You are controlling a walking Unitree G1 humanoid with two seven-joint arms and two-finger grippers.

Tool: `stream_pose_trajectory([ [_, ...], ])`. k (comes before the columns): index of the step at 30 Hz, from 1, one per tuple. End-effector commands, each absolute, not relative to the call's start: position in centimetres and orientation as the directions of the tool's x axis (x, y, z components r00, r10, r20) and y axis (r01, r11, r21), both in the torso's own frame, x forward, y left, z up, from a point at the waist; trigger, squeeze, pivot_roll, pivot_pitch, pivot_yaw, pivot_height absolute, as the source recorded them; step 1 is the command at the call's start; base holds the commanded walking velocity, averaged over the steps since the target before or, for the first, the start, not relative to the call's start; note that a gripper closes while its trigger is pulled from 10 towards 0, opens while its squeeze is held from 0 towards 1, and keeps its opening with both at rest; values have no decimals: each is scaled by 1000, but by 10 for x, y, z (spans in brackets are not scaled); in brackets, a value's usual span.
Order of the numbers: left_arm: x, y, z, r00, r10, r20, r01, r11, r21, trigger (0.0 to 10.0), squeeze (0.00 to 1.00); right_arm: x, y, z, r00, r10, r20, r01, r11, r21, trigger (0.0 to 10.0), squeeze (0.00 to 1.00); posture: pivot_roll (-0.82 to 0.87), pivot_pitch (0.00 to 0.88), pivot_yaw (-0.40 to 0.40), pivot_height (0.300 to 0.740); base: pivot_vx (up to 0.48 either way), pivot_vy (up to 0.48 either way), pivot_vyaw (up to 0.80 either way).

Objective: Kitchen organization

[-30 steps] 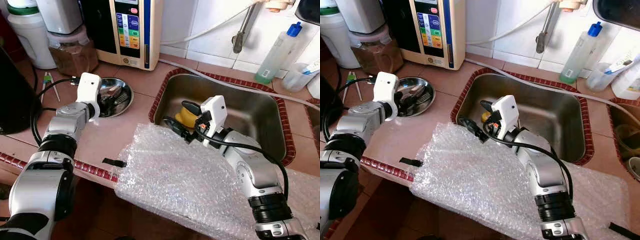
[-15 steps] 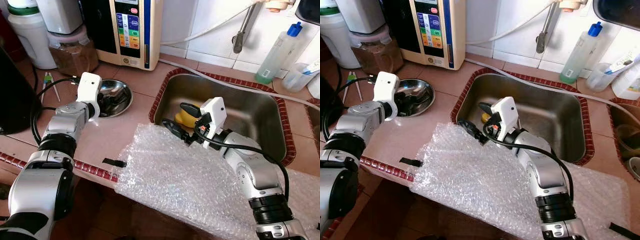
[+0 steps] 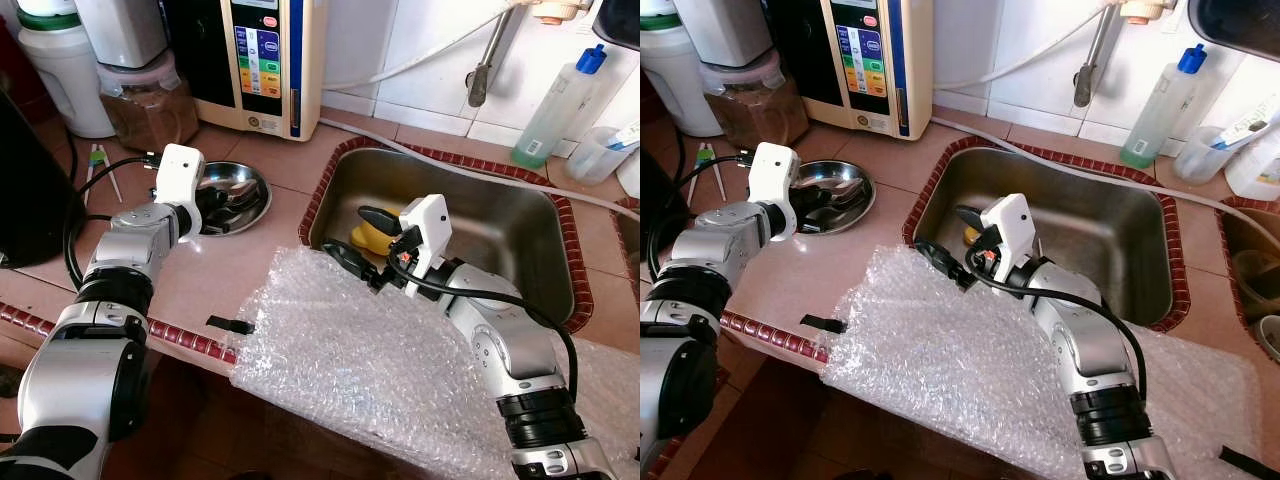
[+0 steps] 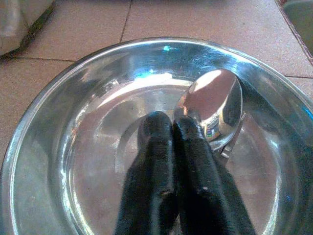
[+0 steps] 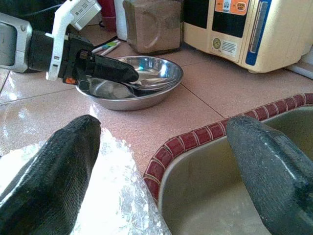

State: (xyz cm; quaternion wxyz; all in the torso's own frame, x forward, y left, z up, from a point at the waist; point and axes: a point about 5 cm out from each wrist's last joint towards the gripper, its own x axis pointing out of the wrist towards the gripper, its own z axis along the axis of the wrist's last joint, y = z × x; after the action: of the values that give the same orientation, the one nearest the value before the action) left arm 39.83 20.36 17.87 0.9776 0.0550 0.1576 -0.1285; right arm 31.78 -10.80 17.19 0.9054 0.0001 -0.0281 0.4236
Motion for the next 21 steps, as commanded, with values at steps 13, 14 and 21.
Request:
stream_pose_trajectory([
  [13, 391, 206, 164, 940, -184, -289, 185, 982, -25, 0, 0, 321, -108, 176, 644, 762, 59, -762, 647, -41, 10000, 0, 4, 114, -30, 740, 0, 0, 0],
  [14, 391, 206, 165, 943, -182, -278, 181, 983, -29, 0, 0, 321, -108, 176, 645, 762, 59, -761, 648, -41, 10000, 0, 5, 114, -31, 740, 0, 0, 0],
  [21, 393, 207, 180, 973, -157, -170, 153, 988, -36, 0, 0, 323, -108, 176, 652, 756, 60, -755, 654, -45, 10000, 0, 3, 111, -32, 740, 0, 0, 0],
])
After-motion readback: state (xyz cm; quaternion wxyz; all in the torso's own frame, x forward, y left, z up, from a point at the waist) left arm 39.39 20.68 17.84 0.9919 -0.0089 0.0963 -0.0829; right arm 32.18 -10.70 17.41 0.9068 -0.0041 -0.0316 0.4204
